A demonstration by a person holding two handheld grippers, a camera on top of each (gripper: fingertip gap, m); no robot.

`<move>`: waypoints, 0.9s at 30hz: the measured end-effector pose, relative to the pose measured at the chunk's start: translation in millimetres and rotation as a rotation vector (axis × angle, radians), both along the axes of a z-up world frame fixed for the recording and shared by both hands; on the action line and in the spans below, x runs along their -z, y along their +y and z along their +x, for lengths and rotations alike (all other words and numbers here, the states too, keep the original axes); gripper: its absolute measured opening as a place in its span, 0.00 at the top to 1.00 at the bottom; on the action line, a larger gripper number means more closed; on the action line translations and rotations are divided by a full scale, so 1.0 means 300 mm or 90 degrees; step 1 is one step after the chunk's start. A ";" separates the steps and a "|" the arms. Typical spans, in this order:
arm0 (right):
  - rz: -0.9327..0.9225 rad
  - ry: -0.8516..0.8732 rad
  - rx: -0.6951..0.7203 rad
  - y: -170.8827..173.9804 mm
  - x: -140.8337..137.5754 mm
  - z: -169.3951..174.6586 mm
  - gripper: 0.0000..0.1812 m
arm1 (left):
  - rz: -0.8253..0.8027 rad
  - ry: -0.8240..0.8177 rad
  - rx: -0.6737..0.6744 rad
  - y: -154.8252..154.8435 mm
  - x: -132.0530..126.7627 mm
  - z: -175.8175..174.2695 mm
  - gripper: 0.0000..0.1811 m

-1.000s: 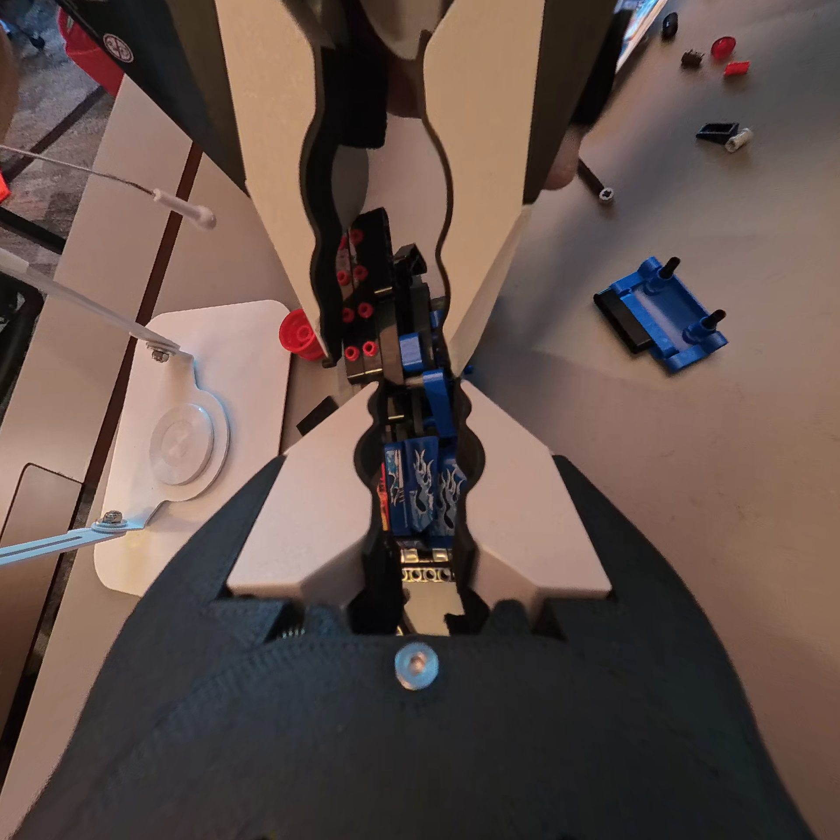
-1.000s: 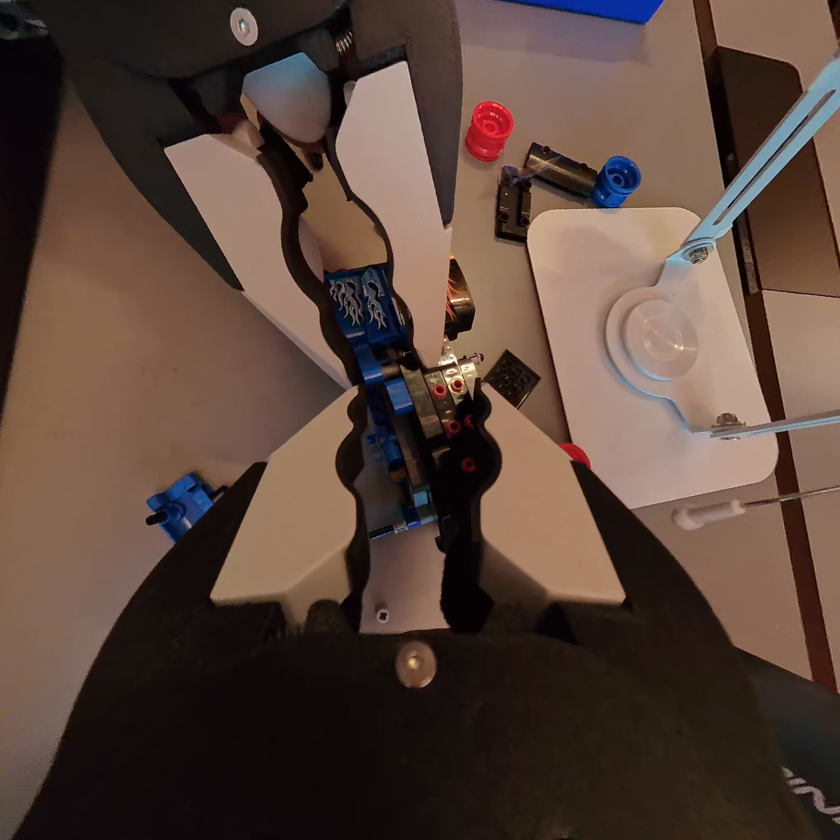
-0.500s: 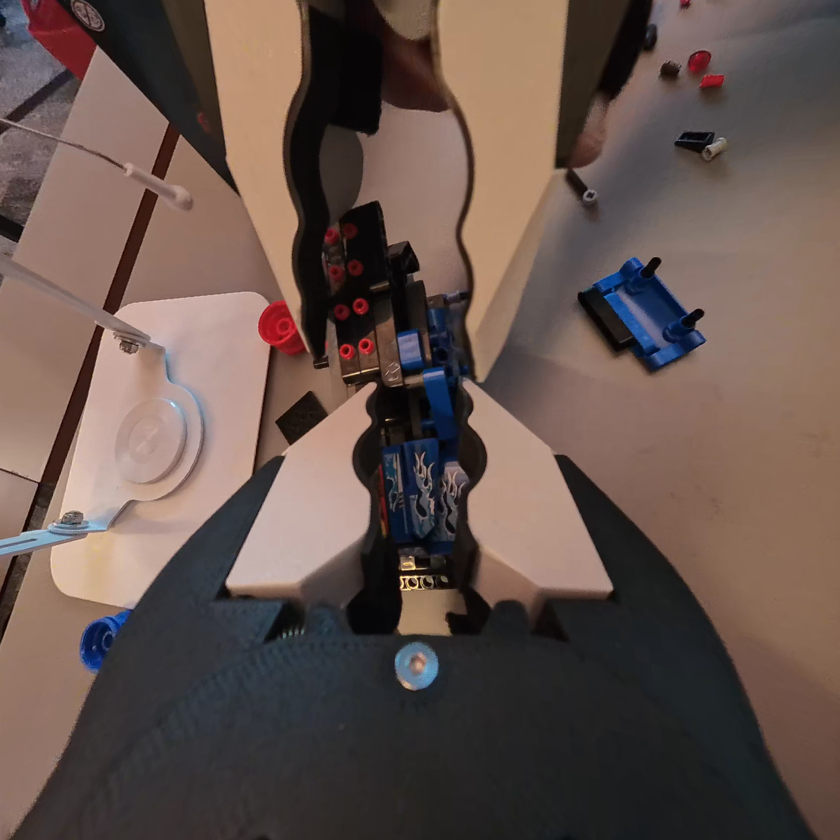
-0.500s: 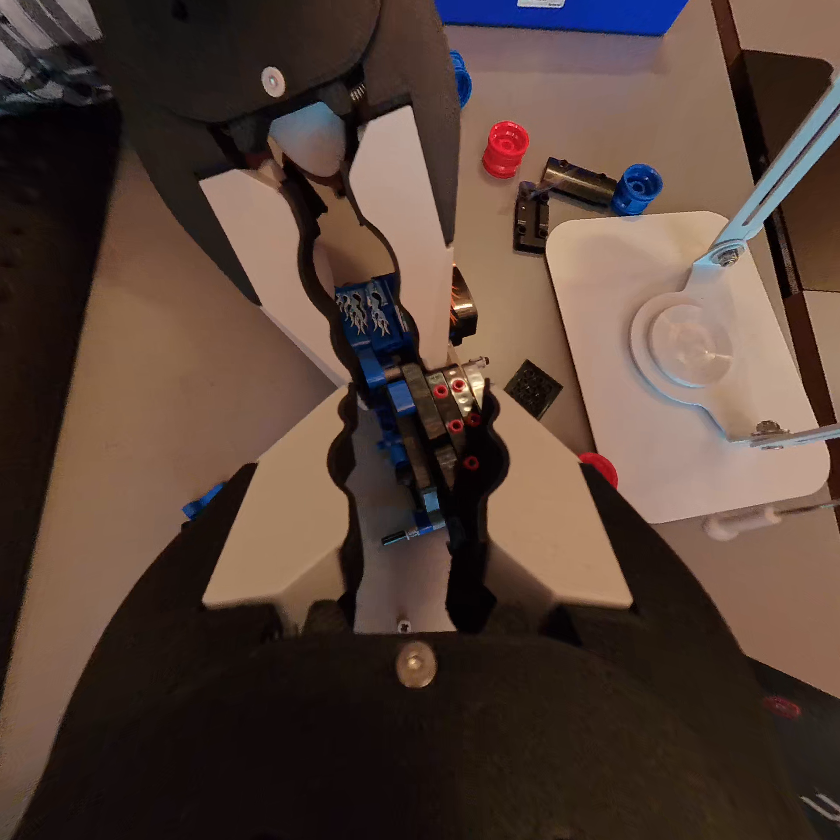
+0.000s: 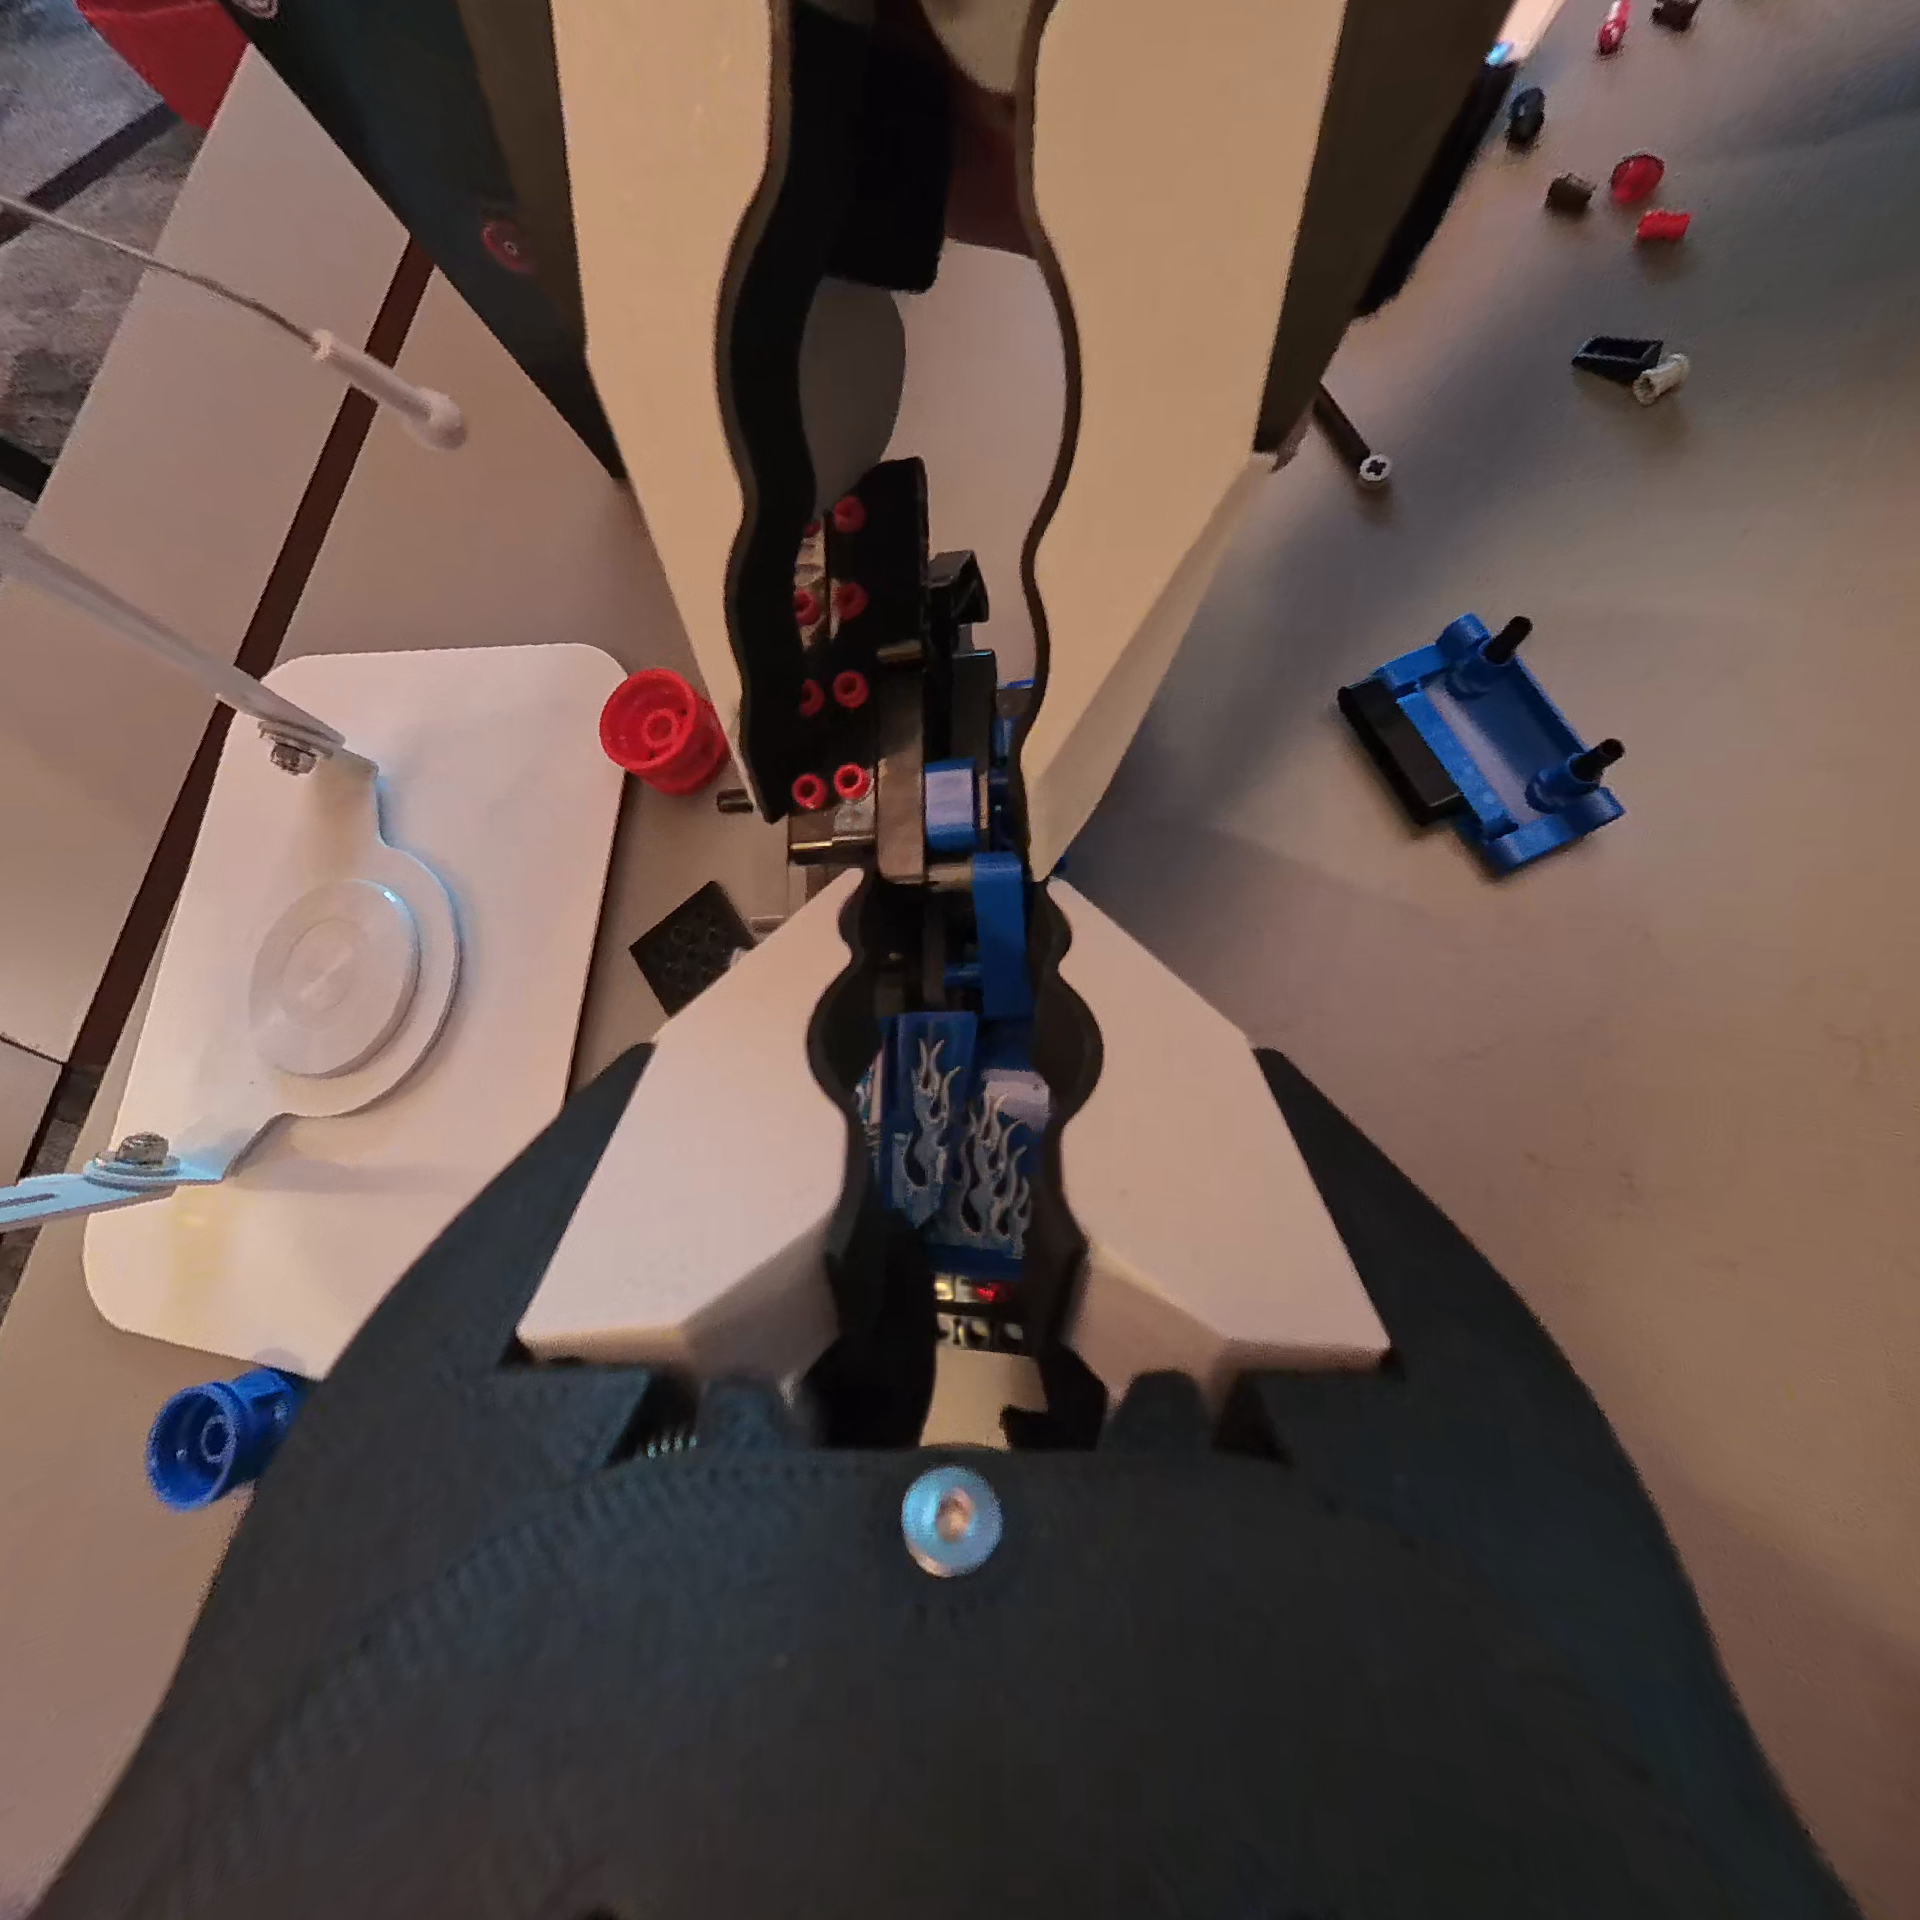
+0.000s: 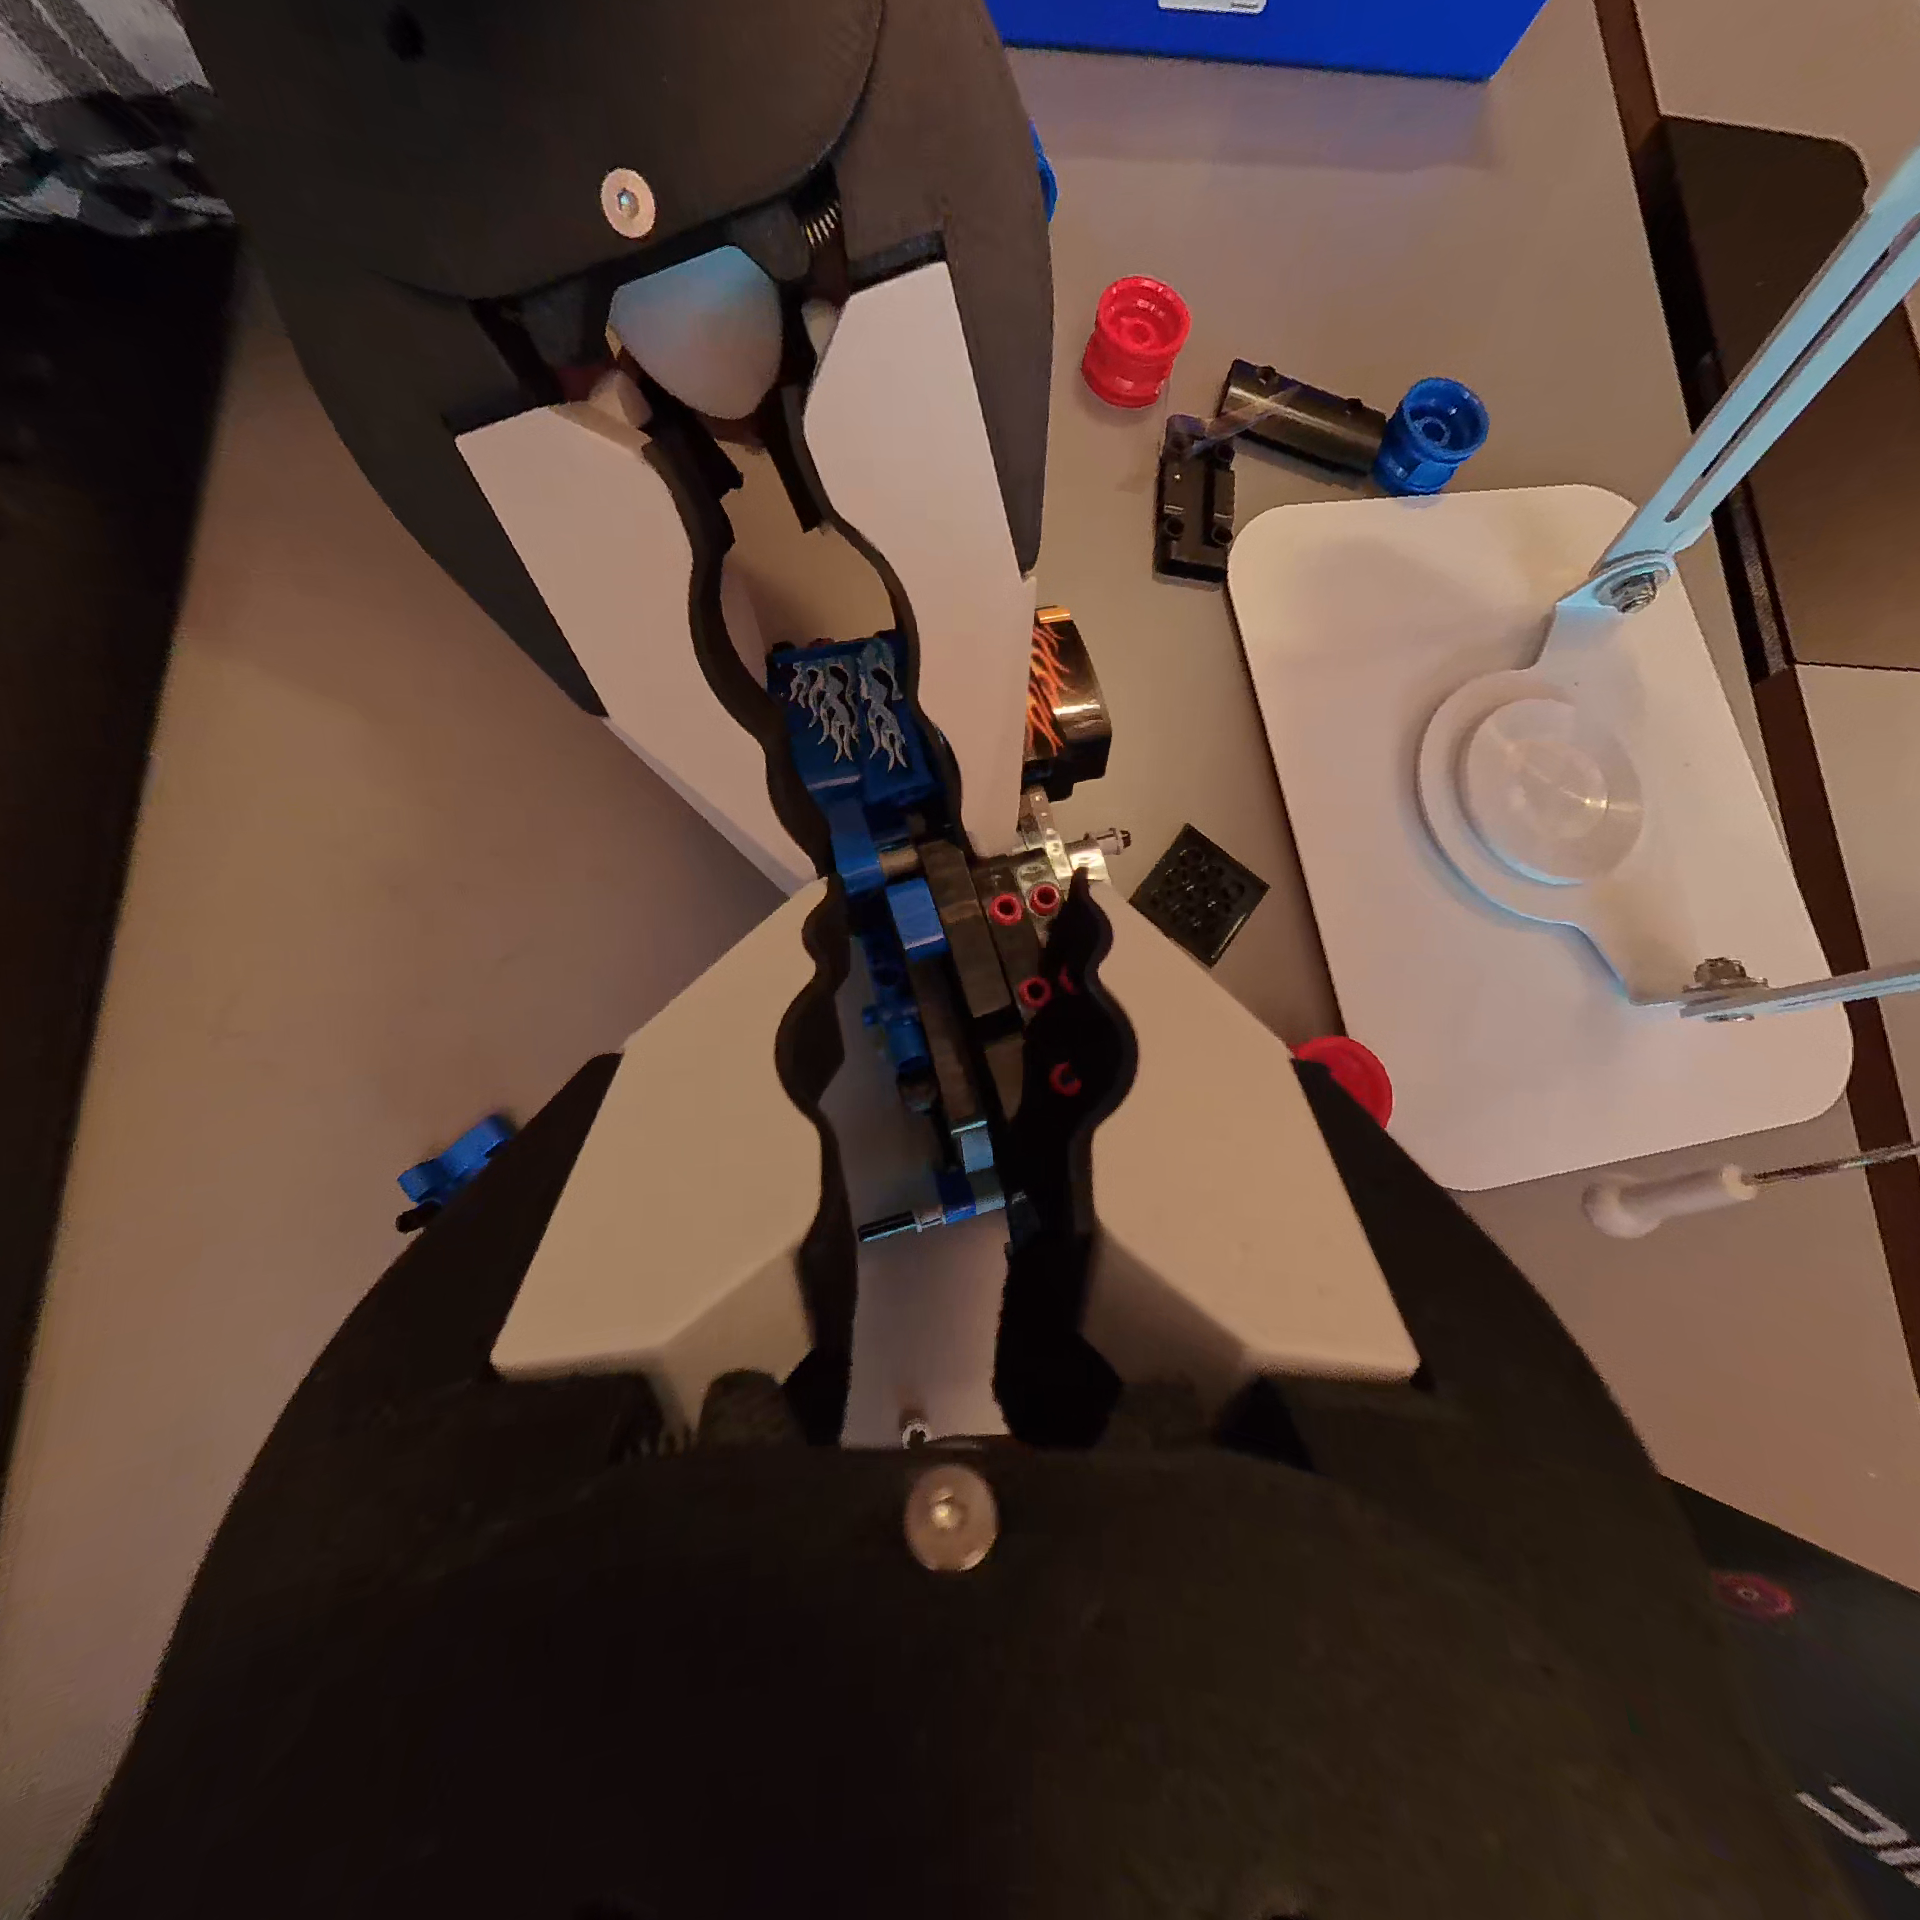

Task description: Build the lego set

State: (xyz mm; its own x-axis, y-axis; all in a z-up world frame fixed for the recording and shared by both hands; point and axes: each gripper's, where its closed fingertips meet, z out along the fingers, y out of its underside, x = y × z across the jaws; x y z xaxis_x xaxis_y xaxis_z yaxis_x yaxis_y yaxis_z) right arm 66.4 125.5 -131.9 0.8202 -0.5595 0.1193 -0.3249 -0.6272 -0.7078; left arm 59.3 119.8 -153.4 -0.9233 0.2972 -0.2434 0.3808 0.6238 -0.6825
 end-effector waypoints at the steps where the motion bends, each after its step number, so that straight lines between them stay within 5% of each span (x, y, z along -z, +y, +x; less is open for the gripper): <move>1: -0.002 0.001 0.003 -0.001 0.001 0.002 0.78 | -0.002 0.002 -0.006 -0.002 0.001 0.003 0.87; 9: 0.003 -0.007 0.011 -0.011 -0.001 0.014 0.78 | 0.023 -0.031 -0.061 0.005 0.002 0.027 0.87; 27: -0.015 -0.002 0.017 -0.009 0.001 0.026 0.83 | 0.057 -0.081 -0.017 -0.003 0.002 0.047 0.94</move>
State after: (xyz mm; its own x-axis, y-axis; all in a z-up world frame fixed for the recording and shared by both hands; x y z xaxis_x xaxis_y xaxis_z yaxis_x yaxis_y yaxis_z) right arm 74.2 122.9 -132.4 0.8046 -0.5782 0.1353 -0.3395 -0.6348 -0.6941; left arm 73.5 118.8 -154.0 -0.8946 0.2992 -0.3319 0.4430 0.6909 -0.5713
